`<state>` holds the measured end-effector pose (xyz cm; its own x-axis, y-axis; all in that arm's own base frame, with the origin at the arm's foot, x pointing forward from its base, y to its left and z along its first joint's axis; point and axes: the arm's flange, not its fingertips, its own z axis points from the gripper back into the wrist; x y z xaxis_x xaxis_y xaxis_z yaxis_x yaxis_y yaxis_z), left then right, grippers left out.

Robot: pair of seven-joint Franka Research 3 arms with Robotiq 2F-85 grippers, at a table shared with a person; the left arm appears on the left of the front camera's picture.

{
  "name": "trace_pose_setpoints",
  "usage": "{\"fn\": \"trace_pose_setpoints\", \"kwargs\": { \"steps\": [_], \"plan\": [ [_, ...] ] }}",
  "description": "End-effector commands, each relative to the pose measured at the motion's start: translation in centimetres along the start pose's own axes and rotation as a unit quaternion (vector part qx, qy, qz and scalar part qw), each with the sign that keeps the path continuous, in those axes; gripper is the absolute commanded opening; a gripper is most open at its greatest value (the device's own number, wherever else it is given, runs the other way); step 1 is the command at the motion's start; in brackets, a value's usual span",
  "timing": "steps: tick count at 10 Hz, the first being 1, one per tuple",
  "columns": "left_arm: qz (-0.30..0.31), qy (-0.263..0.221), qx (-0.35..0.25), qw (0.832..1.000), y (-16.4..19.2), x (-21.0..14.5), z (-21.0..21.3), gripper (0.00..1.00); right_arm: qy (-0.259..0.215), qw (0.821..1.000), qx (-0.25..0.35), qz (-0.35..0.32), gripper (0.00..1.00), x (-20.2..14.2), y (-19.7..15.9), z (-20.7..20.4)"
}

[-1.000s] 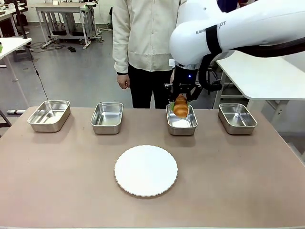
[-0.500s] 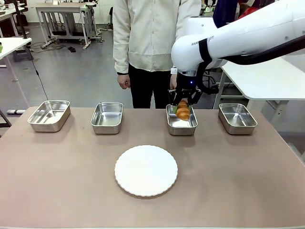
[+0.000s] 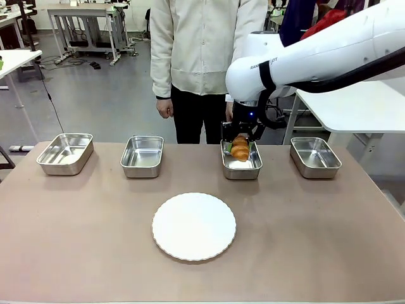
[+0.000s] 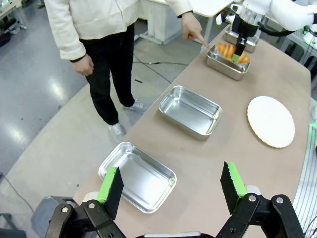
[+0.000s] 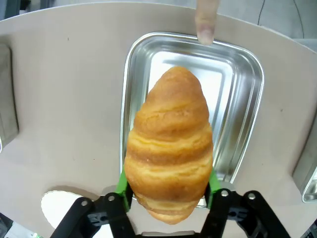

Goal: Place the bread in the container.
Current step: Place the Butter Roll into the Airtight Container indicated by the human.

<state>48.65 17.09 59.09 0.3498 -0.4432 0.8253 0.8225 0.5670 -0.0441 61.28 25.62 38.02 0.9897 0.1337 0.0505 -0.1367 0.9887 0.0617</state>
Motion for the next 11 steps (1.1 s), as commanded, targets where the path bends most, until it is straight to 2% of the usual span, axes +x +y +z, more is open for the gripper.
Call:
{"fn": "trace_pose_setpoints", "kwargs": {
  "steps": [1,5,6,7,11],
  "plan": [
    [-0.002,-0.004,-0.002,1.0,-0.2,0.2,0.0,1.0,-0.021,0.999,-0.022,0.015,1.0,-1.0,-0.5,0.2],
    [-0.002,-0.004,-0.002,1.0,-0.2,0.2,0.0,1.0,-0.022,1.0,-0.017,0.009,1.0,-1.2,-0.6,0.4],
    [-0.002,-0.004,-0.002,1.0,-0.2,0.2,0.0,1.0,0.002,0.999,-0.05,-0.015,1.0,-1.8,-0.4,0.3],
    [-0.002,-0.004,-0.002,1.0,-0.2,0.2,0.0,1.0,-0.008,1.0,-0.01,0.009,1.0,-0.3,0.0,0.4],
    [-0.002,-0.004,-0.002,1.0,-0.2,0.2,0.0,1.0,-0.008,1.0,-0.01,0.009,1.0,-0.3,0.0,0.4]
  ]
}}
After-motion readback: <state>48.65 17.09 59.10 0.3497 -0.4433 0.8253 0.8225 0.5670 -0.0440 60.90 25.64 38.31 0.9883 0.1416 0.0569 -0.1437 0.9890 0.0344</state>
